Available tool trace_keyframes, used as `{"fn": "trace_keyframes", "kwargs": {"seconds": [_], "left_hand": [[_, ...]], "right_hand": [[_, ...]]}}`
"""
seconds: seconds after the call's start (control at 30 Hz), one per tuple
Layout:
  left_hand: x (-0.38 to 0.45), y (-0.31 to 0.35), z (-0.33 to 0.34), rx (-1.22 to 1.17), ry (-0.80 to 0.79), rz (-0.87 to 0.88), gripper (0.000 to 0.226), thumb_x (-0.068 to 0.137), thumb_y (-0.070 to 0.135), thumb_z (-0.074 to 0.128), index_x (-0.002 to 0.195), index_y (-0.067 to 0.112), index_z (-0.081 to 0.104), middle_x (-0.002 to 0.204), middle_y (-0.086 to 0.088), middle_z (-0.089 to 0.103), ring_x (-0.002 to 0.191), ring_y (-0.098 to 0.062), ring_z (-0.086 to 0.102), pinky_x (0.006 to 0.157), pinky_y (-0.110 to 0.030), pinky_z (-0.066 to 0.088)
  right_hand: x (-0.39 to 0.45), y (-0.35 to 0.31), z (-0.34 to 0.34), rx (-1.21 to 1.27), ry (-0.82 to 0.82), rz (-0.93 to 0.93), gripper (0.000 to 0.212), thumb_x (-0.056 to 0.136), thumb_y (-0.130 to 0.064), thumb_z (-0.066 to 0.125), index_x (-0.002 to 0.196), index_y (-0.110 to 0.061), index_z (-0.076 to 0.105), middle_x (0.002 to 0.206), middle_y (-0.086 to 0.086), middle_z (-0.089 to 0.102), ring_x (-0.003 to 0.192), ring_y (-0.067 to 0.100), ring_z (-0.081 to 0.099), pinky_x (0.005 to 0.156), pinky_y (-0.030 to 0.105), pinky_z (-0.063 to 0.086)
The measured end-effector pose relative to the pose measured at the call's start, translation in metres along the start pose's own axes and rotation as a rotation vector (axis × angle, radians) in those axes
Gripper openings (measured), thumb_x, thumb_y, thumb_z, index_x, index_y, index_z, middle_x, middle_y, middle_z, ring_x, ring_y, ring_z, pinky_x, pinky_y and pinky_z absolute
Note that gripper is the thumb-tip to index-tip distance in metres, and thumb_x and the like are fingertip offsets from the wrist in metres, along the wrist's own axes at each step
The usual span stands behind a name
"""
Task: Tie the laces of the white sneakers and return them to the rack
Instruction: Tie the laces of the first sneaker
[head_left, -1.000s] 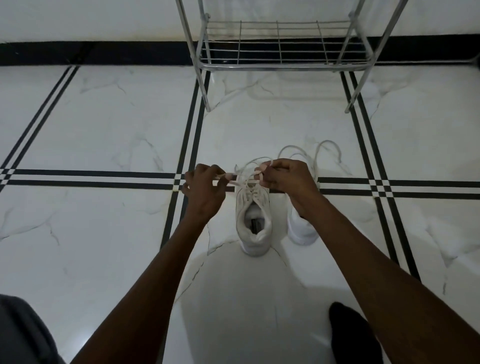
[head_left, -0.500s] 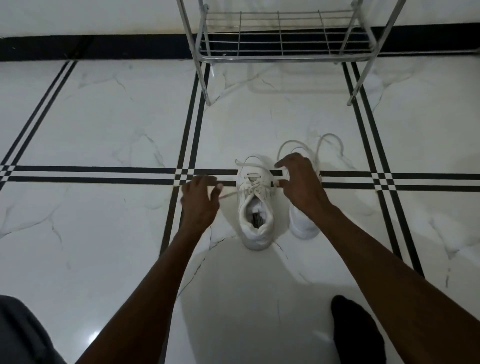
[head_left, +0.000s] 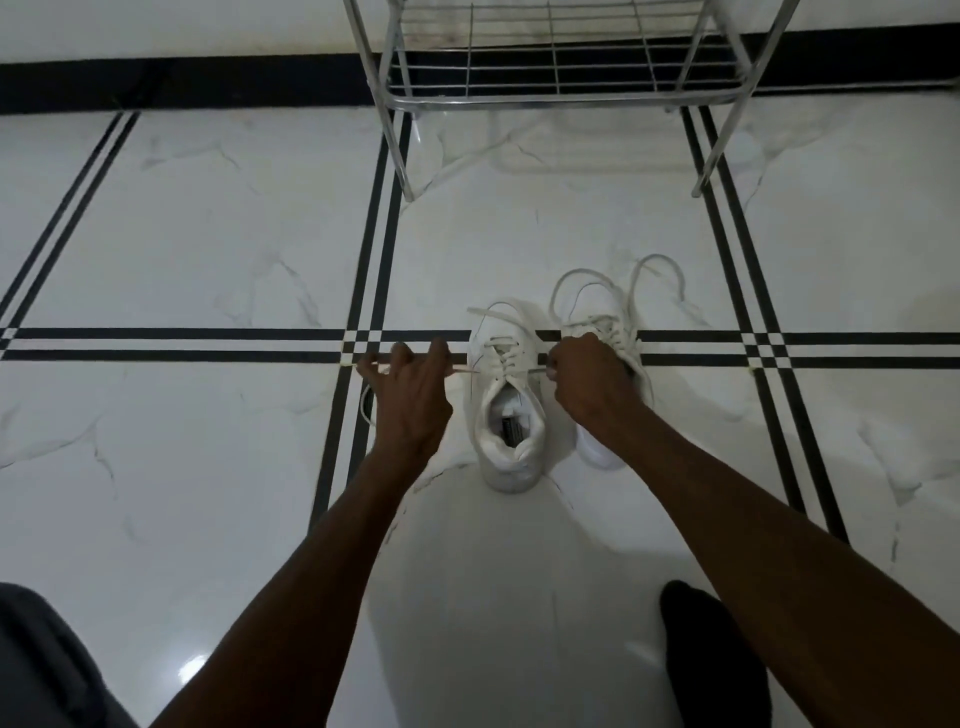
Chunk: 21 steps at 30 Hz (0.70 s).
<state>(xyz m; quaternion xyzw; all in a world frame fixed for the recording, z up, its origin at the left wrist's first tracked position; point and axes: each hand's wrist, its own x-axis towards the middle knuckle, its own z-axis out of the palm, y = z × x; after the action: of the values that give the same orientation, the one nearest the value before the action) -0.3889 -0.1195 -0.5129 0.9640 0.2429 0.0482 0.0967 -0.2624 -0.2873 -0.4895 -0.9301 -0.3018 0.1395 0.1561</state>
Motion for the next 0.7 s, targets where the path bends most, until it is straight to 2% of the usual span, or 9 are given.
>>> {"fn": "trace_keyframes", "kwargs": {"seconds": [0.1, 0.17, 0.2, 0.27, 0.33, 0.47, 0.6, 0.7], "left_hand": [[-0.006, -0.013, 0.002, 0.083, -0.057, 0.029, 0.045, 0.068, -0.011, 0.061, 0.102, 0.018, 0.061, 0.075, 0.001, 0.065, 0.105, -0.031, 0.059, 0.108, -0.063, 0.024], [-0.007, -0.011, 0.003, 0.051, -0.096, 0.015, 0.044, 0.073, -0.009, 0.062, 0.104, 0.021, 0.065, 0.078, 0.003, 0.068, 0.109, -0.031, 0.060, 0.111, -0.064, 0.021], [-0.007, -0.009, 0.004, 0.019, -0.119, 0.007, 0.044, 0.078, -0.007, 0.061, 0.111, 0.023, 0.066, 0.086, 0.003, 0.072, 0.114, -0.031, 0.059, 0.113, -0.065, 0.020], [-0.005, -0.002, 0.004, -0.075, -0.144, -0.003, 0.042, 0.092, 0.002, 0.056, 0.123, 0.028, 0.064, 0.110, 0.005, 0.075, 0.126, -0.030, 0.053, 0.115, -0.066, 0.017], [-0.003, 0.005, 0.005, -0.154, -0.162, 0.005, 0.036, 0.099, 0.010, 0.054, 0.126, 0.031, 0.064, 0.122, 0.008, 0.072, 0.130, -0.027, 0.050, 0.115, -0.065, 0.012], [-0.004, 0.013, 0.004, -0.148, -0.061, 0.021, 0.022, 0.096, 0.009, 0.058, 0.095, 0.025, 0.073, 0.098, 0.006, 0.074, 0.114, -0.024, 0.057, 0.112, -0.060, 0.014], [-0.005, 0.007, 0.005, -0.067, 0.004, 0.048, 0.022, 0.088, 0.003, 0.058, 0.083, 0.020, 0.071, 0.087, 0.005, 0.074, 0.109, -0.026, 0.061, 0.114, -0.060, 0.013], [-0.005, 0.003, 0.006, -0.131, -0.035, -0.007, 0.023, 0.081, -0.002, 0.060, 0.084, 0.019, 0.069, 0.081, 0.004, 0.072, 0.104, -0.023, 0.064, 0.116, -0.059, 0.017]], "right_hand": [[-0.009, -0.004, 0.003, -0.122, -0.031, 0.063, 0.019, 0.095, -0.005, 0.048, 0.098, -0.001, 0.066, 0.099, 0.021, 0.068, 0.092, 0.037, 0.066, 0.068, 0.035, 0.045], [-0.009, -0.006, 0.004, -0.120, -0.060, 0.027, 0.024, 0.095, -0.004, 0.047, 0.104, -0.003, 0.069, 0.105, 0.014, 0.070, 0.101, 0.031, 0.068, 0.076, 0.033, 0.049], [-0.007, -0.003, 0.005, -0.061, -0.050, -0.015, 0.025, 0.093, -0.001, 0.049, 0.103, -0.005, 0.071, 0.104, 0.011, 0.072, 0.100, 0.028, 0.069, 0.079, 0.029, 0.051], [-0.002, 0.001, 0.007, 0.139, -0.054, -0.065, 0.024, 0.085, 0.005, 0.054, 0.096, -0.005, 0.073, 0.095, 0.011, 0.074, 0.087, 0.026, 0.071, 0.078, 0.039, 0.058], [0.000, 0.000, 0.007, 0.233, -0.042, -0.098, 0.019, 0.084, 0.003, 0.059, 0.089, -0.010, 0.072, 0.090, 0.009, 0.073, 0.081, 0.024, 0.069, 0.075, 0.043, 0.057], [0.000, -0.006, 0.004, 0.294, -0.015, -0.059, 0.022, 0.085, -0.006, 0.058, 0.070, -0.022, 0.059, 0.075, 0.000, 0.067, 0.073, 0.021, 0.065, 0.071, 0.043, 0.055], [-0.005, -0.013, 0.012, 0.176, -0.056, -0.128, 0.018, 0.089, -0.004, 0.054, 0.080, -0.019, 0.051, 0.083, -0.005, 0.052, 0.077, 0.024, 0.059, 0.073, 0.045, 0.050], [-0.007, -0.012, 0.020, 0.151, -0.082, -0.157, 0.015, 0.091, -0.003, 0.054, 0.092, -0.018, 0.057, 0.095, -0.002, 0.056, 0.090, 0.025, 0.062, 0.080, 0.046, 0.048]]}}
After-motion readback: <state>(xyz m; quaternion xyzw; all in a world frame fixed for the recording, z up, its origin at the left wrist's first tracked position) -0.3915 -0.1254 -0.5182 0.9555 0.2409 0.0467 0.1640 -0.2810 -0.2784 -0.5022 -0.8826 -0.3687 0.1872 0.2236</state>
